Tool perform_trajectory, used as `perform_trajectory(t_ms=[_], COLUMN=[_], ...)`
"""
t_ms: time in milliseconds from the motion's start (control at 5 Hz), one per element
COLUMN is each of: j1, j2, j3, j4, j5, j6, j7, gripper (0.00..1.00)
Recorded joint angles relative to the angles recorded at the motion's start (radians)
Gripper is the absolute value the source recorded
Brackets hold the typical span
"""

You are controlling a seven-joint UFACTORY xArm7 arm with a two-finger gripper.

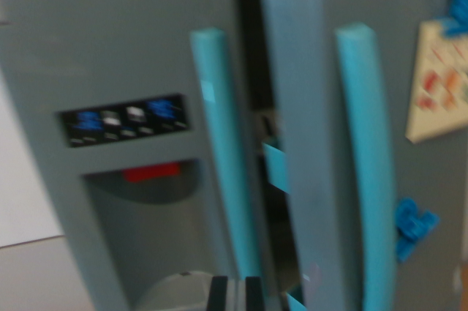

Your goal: Close fridge door

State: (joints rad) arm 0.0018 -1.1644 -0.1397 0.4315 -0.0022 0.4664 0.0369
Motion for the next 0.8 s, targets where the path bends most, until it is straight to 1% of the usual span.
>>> perform_trajectory(t_ms=[200,400,600,800], j1=[0.0000,0.0000,0.0000,0.0000], j2=[0.000,0.057,0.057,0.142], j3=[0.000,-0.047,-0.047,-0.086], j4=[0.000,0.030,0.030,0.086], j5=[0.0000,0.0000,0.0000,0.0000], j6=[0.000,0.000,0.000,0.000], j7=[0.000,0.000,0.000,0.000], gripper=[1.00,1.00,1.00,1.00])
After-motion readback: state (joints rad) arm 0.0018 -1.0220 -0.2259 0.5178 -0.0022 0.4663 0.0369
